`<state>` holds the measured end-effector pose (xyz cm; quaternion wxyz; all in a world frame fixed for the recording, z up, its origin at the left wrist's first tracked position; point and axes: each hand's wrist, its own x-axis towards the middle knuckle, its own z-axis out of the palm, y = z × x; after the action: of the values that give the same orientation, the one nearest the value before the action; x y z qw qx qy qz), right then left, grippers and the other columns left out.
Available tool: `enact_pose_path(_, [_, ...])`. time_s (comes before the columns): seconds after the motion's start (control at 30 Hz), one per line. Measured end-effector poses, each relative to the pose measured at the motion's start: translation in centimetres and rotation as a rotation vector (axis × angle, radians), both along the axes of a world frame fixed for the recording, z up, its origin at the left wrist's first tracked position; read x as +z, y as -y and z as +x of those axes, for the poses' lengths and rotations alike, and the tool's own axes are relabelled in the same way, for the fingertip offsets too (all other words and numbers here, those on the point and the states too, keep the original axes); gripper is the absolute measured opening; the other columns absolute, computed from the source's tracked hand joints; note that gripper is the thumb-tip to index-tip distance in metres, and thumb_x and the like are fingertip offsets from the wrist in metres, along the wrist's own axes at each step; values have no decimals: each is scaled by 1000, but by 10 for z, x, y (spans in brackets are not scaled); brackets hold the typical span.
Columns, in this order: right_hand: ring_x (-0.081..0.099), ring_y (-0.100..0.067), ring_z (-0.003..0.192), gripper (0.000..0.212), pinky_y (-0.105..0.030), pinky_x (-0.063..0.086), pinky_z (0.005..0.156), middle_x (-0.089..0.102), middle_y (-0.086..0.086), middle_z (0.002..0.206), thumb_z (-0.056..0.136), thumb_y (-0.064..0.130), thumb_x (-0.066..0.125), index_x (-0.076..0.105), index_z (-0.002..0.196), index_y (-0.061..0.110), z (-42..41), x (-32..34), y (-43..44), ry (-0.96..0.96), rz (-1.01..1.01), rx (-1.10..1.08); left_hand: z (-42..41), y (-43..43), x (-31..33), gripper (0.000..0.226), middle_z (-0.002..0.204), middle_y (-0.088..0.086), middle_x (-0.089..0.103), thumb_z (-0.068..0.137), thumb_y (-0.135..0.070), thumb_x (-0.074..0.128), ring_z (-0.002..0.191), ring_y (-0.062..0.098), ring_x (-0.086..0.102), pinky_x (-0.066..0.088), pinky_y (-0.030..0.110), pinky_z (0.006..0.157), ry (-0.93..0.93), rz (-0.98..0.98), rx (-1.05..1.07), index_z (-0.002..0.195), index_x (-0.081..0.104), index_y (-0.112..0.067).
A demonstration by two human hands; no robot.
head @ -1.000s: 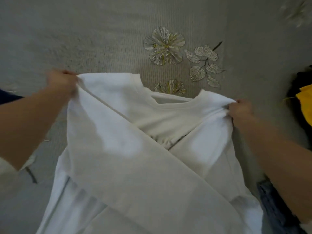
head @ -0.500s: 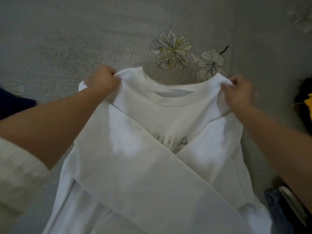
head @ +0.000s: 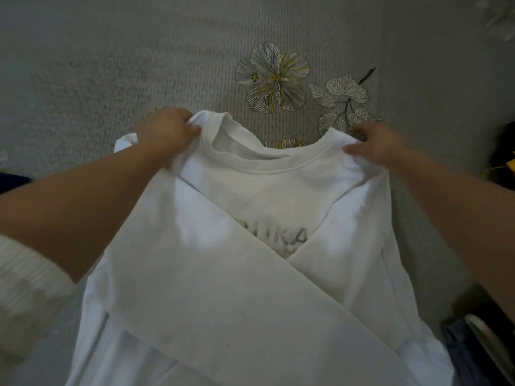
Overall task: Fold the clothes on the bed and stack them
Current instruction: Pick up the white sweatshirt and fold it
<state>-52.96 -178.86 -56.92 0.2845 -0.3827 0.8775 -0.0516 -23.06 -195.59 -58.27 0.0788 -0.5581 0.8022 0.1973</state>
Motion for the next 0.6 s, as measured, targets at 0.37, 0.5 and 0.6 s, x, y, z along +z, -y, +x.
enact_pose_path(0.37, [46,1,45,26,-6,33,41,47,3,63,84,6,64,52,65,21,-4,-8,-8,251,-233,-214,-2,-11,0,43,130,17,52,85,-31,61,119,33,51,39,37,95,-113,188,205,119,57,-5])
enact_pose_path(0.5, [43,-1,55,12,-8,34,47,47,1,67,89,5,57,53,82,14,9,1,-28,304,-297,-189,7,-8,20,12,102,16,58,91,-14,55,92,25,54,45,31,71,-472,373,373,99,62,-10])
enact_pose_path(0.6, [46,4,59,17,-13,36,60,49,1,73,88,3,55,52,78,15,24,8,-58,303,-446,-272,16,-19,36,11,93,12,59,91,-19,55,85,23,55,45,31,70,-592,392,389,89,64,-13])
